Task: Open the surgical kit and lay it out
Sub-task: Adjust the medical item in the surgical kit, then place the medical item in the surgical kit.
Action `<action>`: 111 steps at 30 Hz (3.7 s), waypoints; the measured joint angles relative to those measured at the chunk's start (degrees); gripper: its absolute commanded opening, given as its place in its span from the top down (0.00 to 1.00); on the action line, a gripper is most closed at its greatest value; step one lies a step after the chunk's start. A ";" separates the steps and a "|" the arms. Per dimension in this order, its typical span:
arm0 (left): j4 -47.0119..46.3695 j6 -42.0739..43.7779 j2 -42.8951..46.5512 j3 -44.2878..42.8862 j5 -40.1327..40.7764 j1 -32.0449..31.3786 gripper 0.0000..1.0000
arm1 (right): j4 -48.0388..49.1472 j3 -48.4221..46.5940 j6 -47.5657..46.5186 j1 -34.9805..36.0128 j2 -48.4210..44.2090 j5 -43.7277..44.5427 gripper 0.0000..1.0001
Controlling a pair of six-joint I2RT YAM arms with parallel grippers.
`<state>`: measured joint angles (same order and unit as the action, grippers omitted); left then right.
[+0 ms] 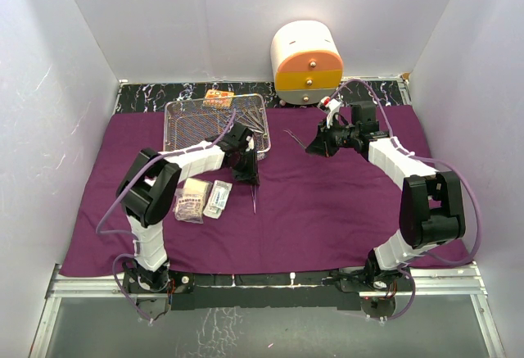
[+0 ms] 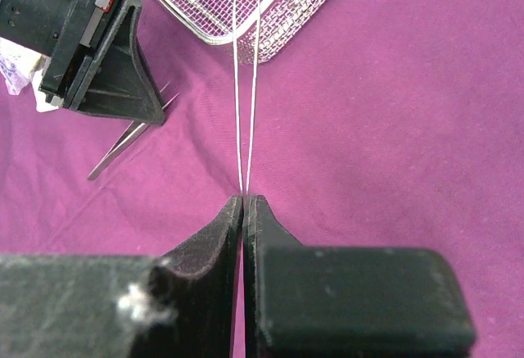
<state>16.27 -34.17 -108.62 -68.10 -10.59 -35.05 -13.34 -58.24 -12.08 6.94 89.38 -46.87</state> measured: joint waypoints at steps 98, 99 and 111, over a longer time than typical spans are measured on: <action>10.25 12.13 0.39 -7.80 -24.33 3.58 1.00 | 15.91 12.02 11.43 -3.21 -11.04 -7.80 0.73; 10.82 12.15 -0.33 -8.41 -24.09 3.61 1.00 | 15.74 12.02 11.08 -3.23 -11.04 -7.63 0.73; 13.90 13.03 -6.23 -14.03 -21.49 2.73 1.00 | 14.78 12.07 10.05 -3.69 -11.04 -7.02 0.73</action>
<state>30.17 -21.15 -114.85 -82.13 -32.08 -32.32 1.43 -46.17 -2.02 3.25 78.35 -53.89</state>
